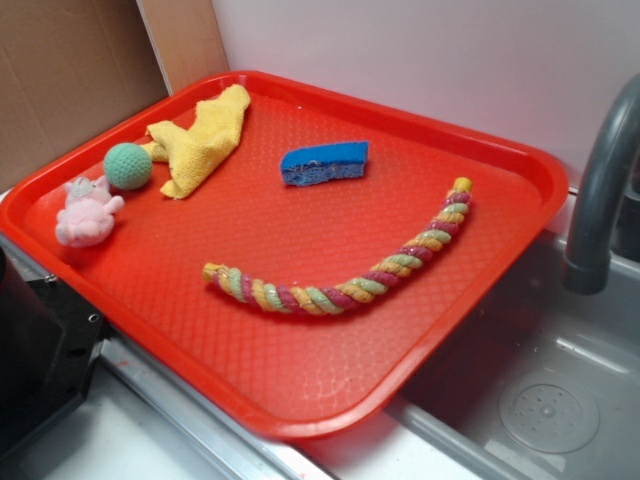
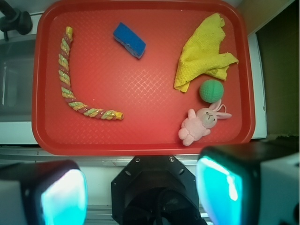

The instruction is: Grab the blue sponge.

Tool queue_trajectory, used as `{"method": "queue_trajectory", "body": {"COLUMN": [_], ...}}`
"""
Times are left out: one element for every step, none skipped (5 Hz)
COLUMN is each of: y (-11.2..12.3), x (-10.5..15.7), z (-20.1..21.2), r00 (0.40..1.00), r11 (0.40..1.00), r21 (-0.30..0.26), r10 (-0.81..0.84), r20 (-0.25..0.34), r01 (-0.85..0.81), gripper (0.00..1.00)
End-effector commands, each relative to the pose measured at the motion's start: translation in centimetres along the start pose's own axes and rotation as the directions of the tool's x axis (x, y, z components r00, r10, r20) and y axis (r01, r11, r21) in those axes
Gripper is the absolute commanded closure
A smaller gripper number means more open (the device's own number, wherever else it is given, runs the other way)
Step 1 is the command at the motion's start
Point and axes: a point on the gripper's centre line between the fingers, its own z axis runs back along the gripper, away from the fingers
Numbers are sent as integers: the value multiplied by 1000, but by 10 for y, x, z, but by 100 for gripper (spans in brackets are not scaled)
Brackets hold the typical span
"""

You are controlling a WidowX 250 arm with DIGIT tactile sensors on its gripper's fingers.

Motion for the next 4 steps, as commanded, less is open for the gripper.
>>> {"method": "queue_trajectory", "body": {"y": [0,18,21,12], "x": [0,49,100,140], "z": [0,-19,-48,-88], "r00": [1000,977,895,762], "r11": [1000,978,896,763], "r21": [0,31,42,-13], "r10": [0,-202,-438,-647], "r20": [0,-76,-87,-34], "r01": [0,204,442,647], "gripper": [0,0,0,0]}}
